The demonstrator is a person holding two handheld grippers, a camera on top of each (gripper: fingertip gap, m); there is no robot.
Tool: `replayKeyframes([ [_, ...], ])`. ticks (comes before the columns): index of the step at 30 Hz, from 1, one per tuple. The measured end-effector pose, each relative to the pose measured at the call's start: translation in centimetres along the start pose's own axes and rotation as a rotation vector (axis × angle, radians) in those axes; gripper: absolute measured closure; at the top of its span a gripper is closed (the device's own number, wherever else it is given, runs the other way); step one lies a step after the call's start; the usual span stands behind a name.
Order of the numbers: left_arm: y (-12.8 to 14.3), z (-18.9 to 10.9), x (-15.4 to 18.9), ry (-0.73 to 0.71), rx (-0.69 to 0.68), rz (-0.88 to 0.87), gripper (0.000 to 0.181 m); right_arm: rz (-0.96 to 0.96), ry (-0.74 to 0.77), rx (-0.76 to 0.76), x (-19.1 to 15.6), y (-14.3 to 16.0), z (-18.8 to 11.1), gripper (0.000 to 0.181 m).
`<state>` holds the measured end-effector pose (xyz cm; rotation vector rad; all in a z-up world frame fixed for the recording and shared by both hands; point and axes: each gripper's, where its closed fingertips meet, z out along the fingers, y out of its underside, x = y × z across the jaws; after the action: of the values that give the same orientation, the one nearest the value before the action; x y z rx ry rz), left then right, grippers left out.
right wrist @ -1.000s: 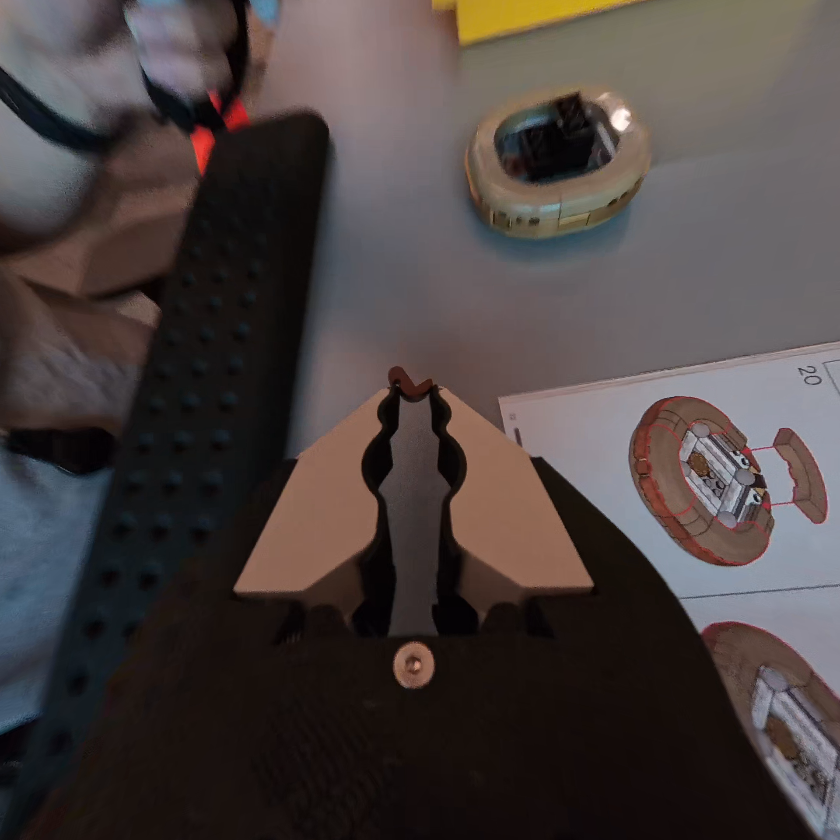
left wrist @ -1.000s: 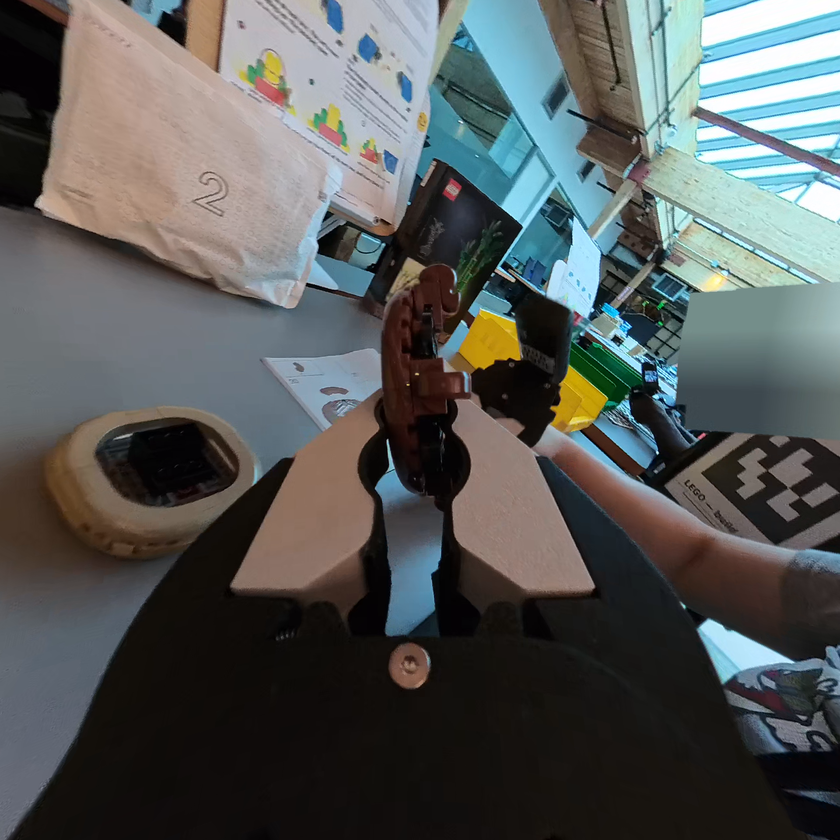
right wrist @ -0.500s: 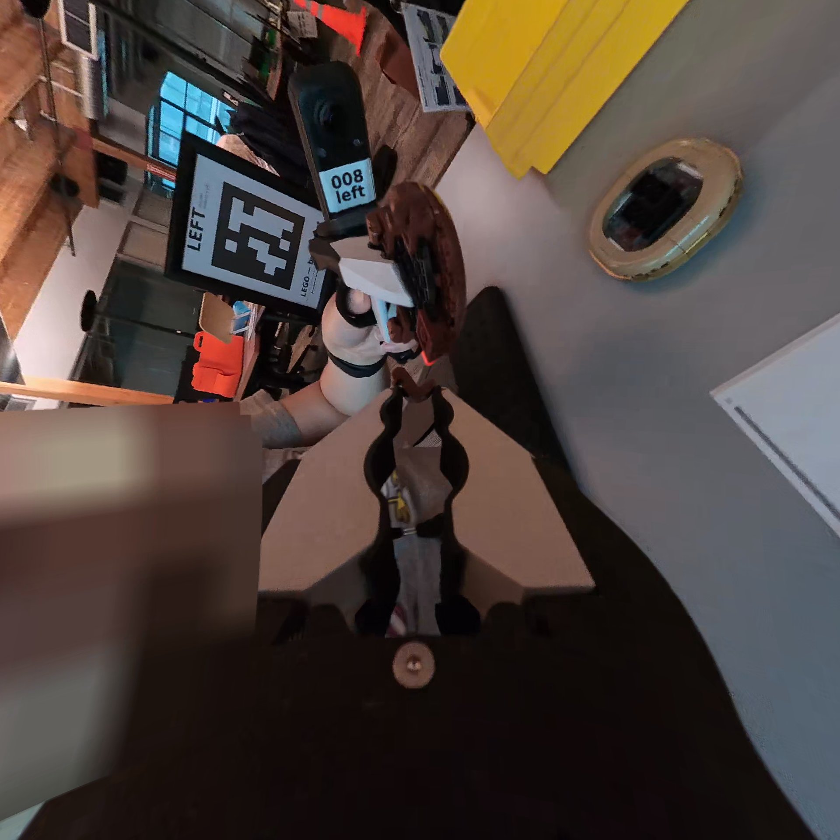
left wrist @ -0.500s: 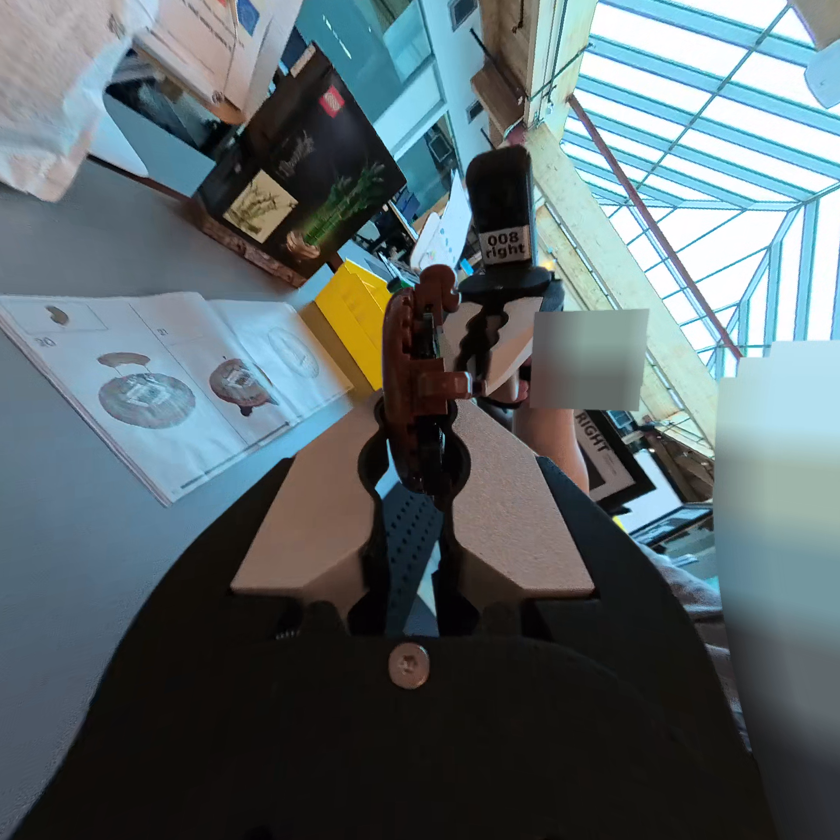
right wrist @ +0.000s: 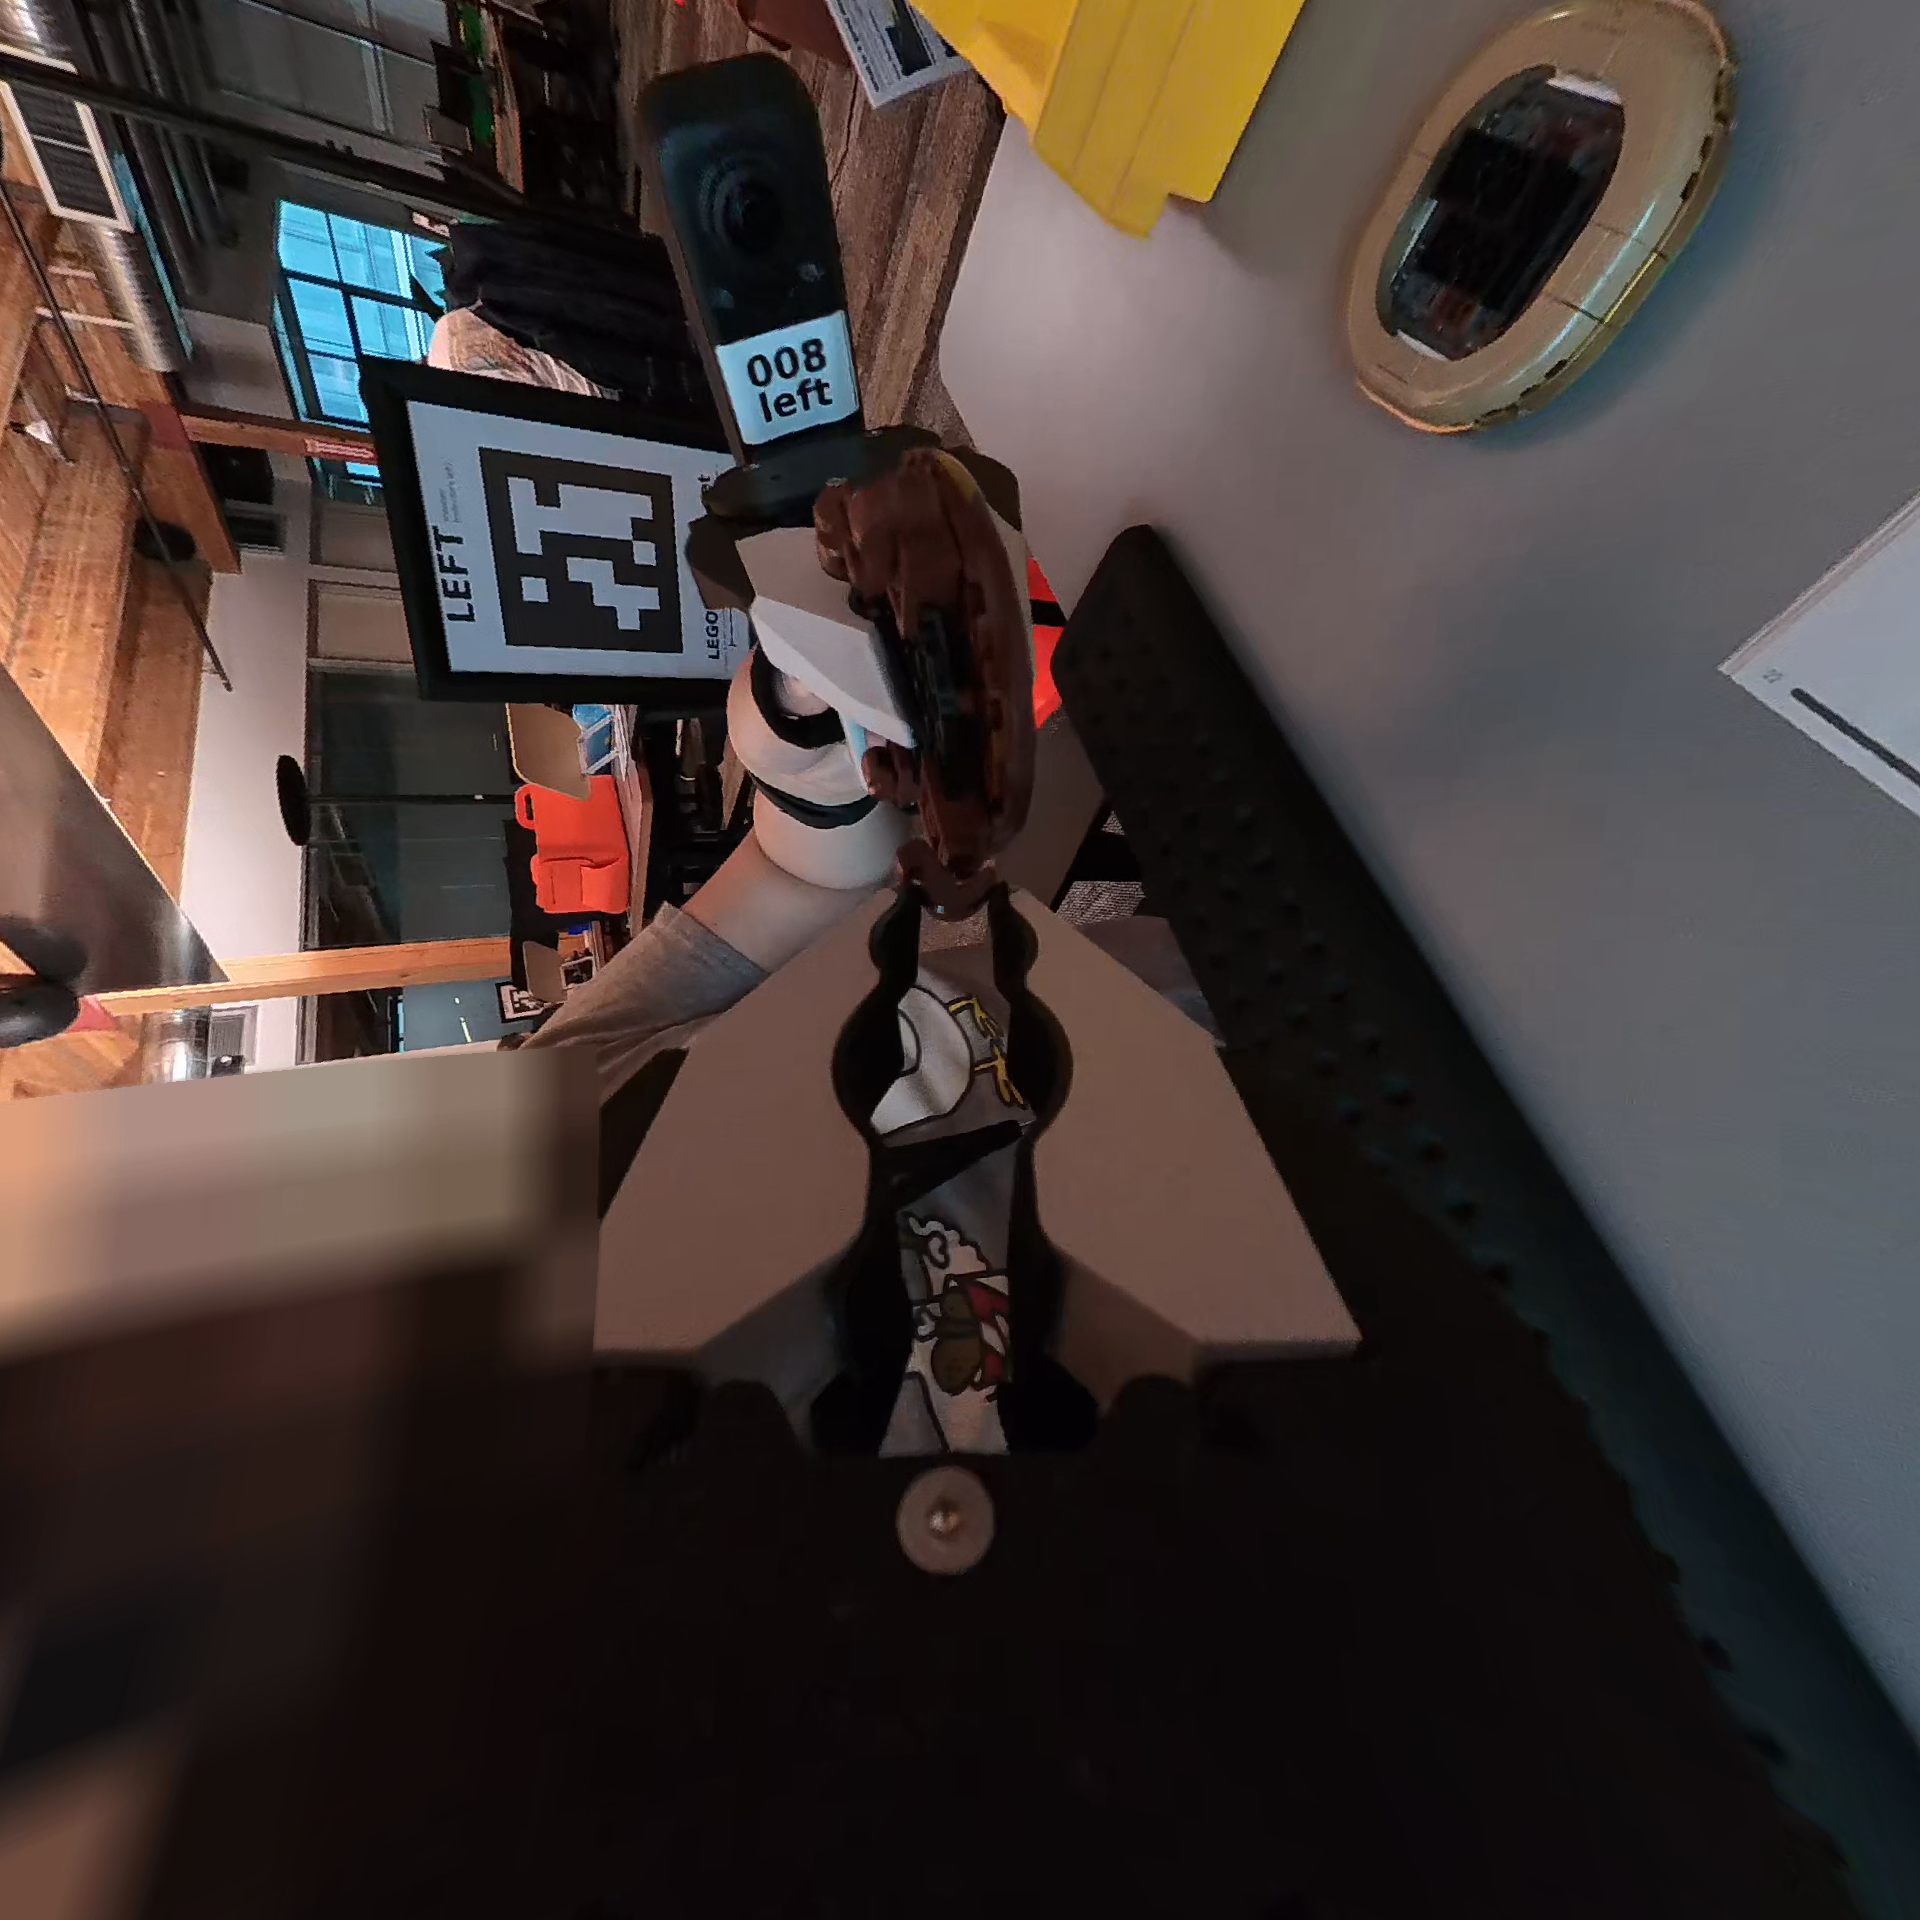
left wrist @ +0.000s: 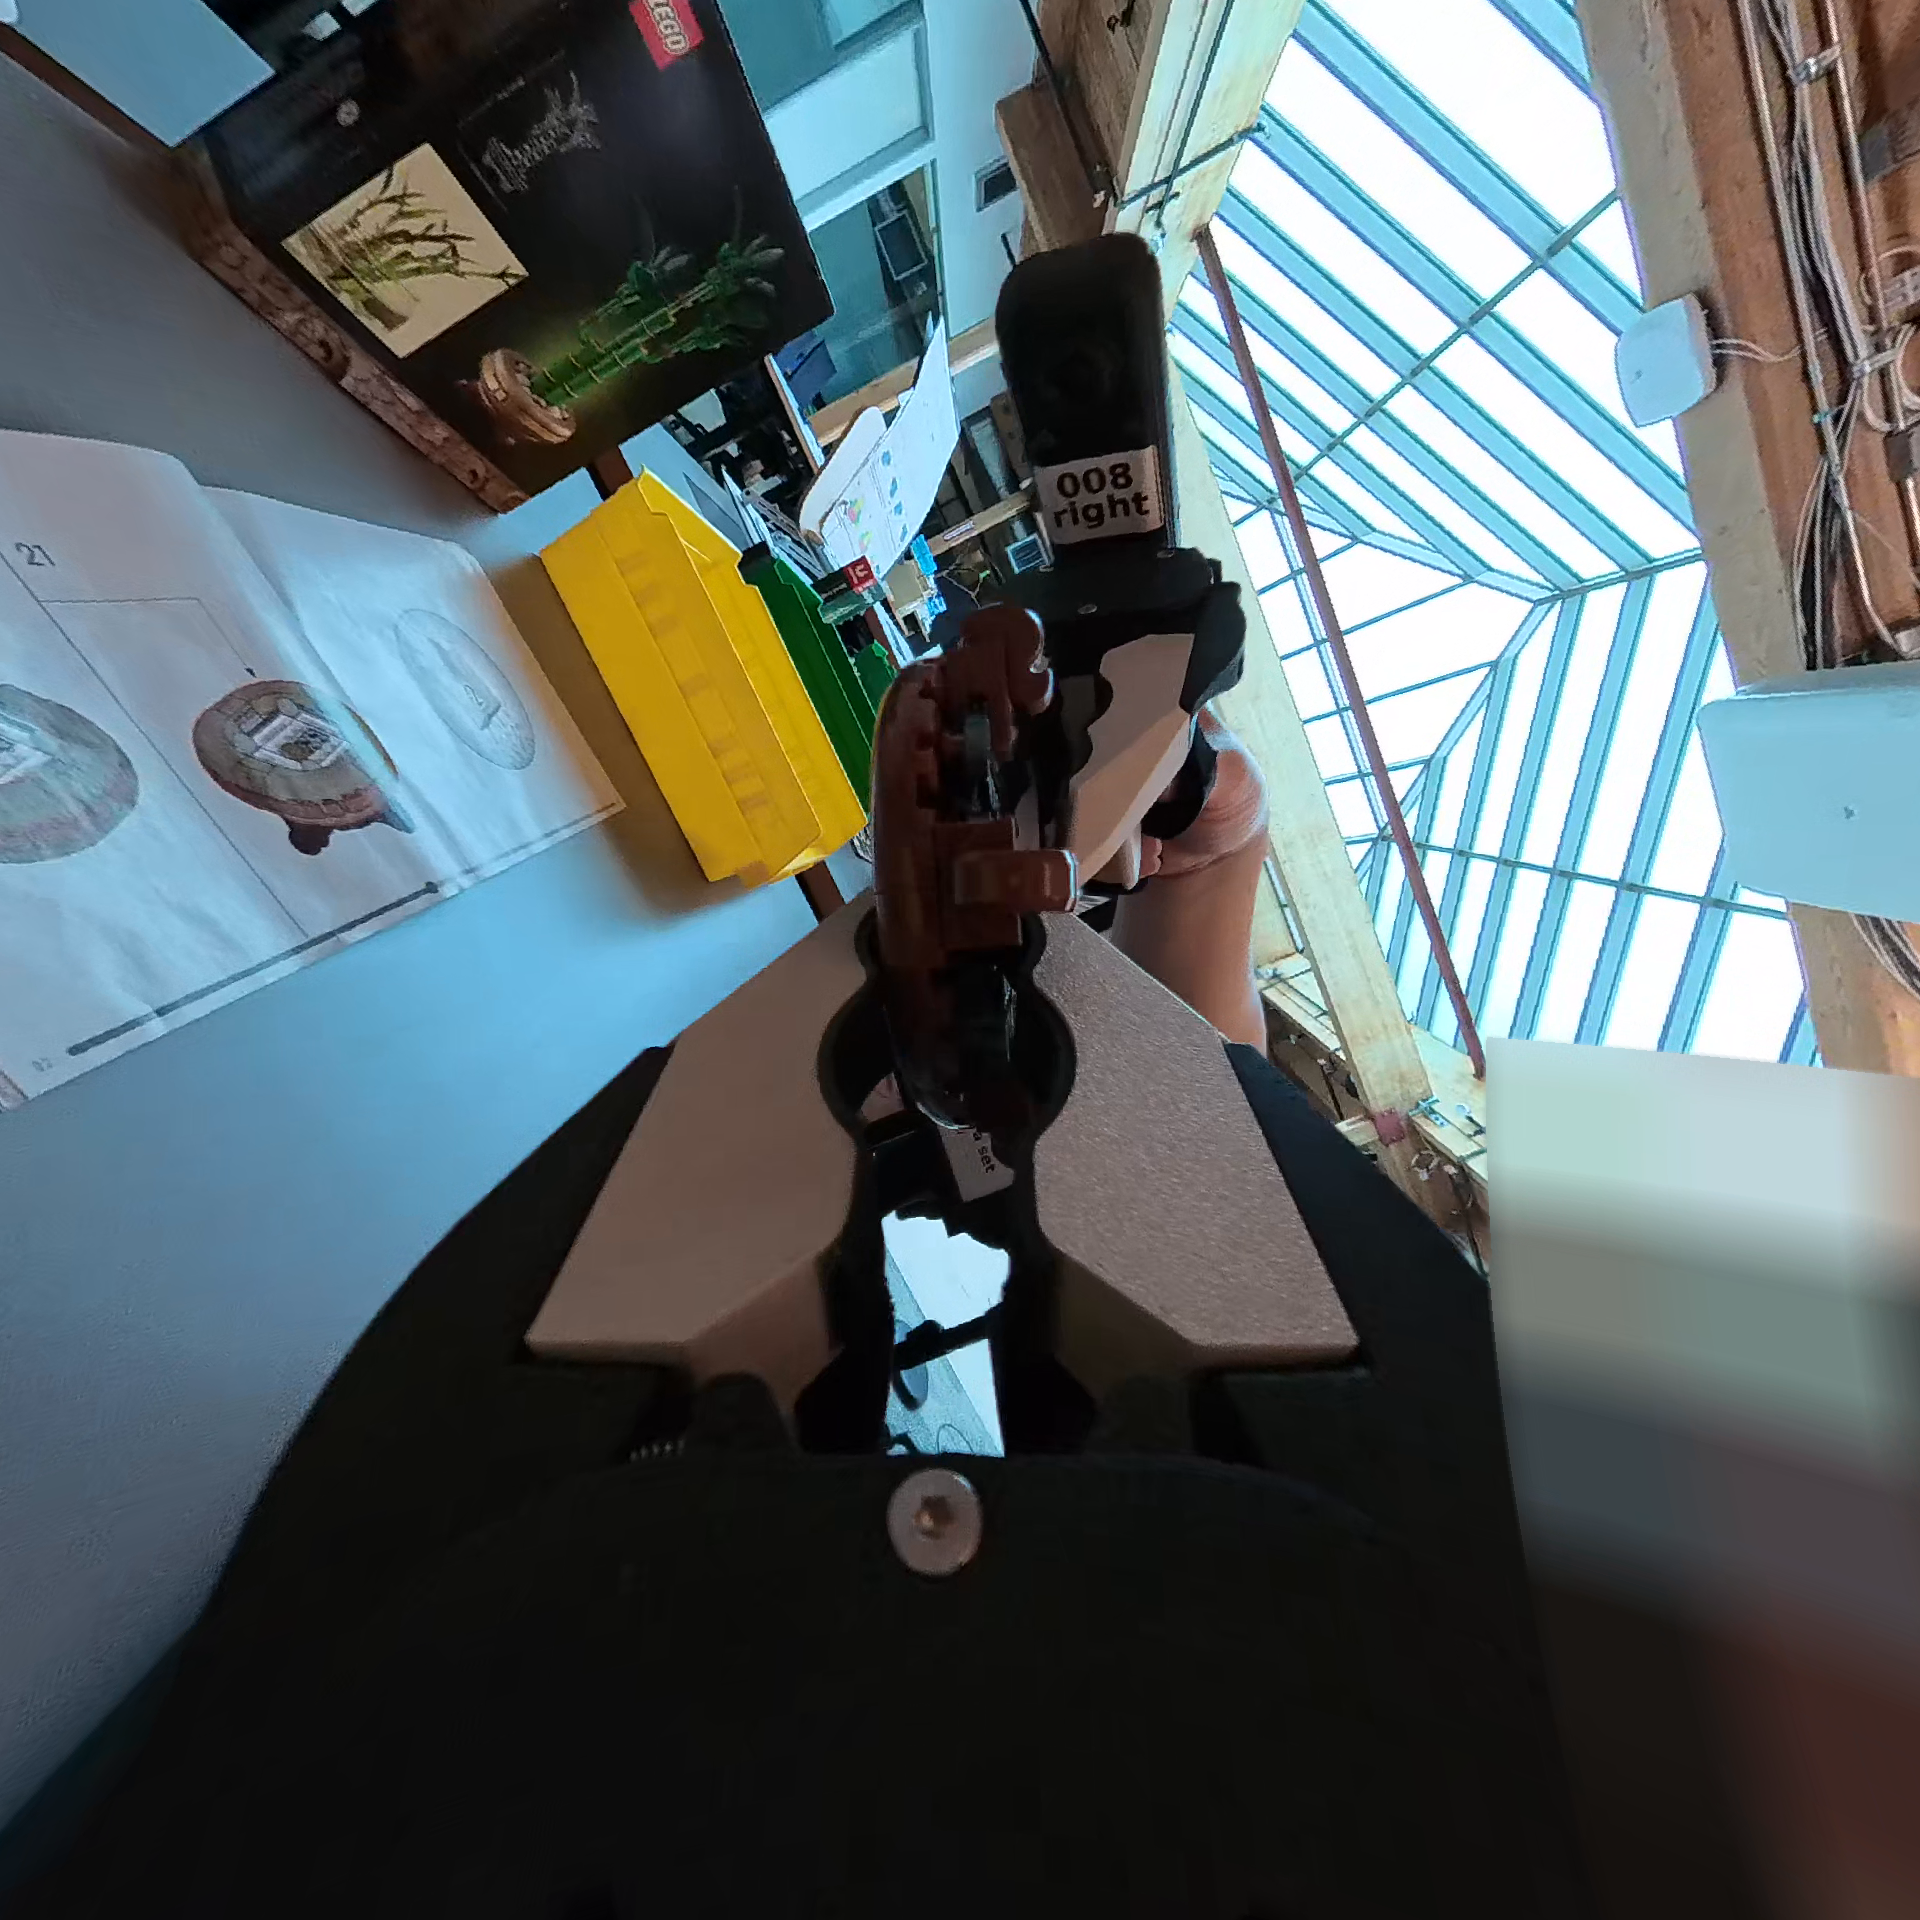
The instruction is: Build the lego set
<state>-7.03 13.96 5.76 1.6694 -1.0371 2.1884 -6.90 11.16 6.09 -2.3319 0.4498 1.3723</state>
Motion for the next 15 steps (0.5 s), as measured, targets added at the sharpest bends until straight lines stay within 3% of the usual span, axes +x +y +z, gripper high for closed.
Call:
replayKeyframes([
  [15,-0.12,0.26,-0.54,-0.025,-0.011,0.017,0.165,0.031,0.023,-0.040,0.65,-0.23,0.19,0.170],
])
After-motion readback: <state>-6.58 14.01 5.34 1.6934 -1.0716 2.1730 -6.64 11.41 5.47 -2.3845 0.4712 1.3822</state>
